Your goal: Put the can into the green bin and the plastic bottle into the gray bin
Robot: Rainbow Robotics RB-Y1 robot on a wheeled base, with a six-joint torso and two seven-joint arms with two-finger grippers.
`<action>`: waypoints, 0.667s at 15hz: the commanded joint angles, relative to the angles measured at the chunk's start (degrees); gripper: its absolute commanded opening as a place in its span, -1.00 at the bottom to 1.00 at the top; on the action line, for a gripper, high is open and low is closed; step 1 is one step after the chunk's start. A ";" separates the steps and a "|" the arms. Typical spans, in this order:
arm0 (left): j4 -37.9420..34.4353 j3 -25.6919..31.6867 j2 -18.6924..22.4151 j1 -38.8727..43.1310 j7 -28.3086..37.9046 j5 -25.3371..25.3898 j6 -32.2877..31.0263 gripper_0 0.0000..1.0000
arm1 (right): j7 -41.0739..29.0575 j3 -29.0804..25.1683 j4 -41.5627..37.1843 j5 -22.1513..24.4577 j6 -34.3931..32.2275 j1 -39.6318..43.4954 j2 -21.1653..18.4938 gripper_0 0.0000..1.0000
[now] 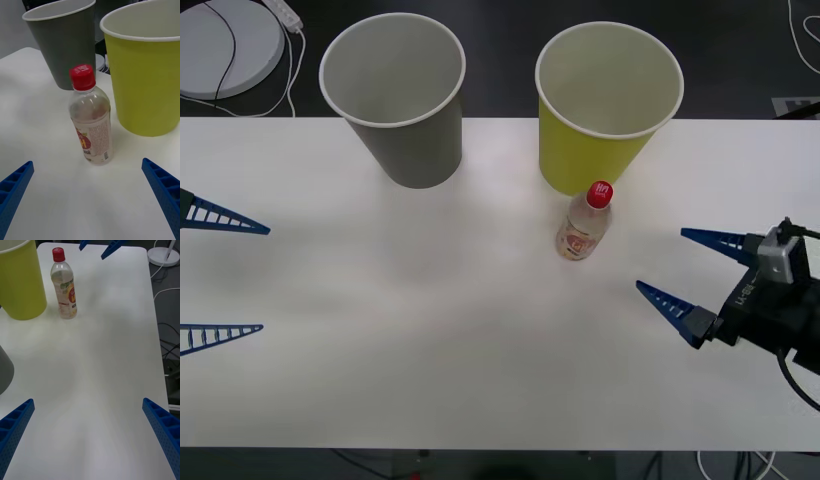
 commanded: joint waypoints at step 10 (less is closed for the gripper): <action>0.00 0.00 0.00 0.00 0.00 0.00 0.00 1.00 | 1.41 10.26 7.55 2.48 9.04 -9.46 6.68 1.00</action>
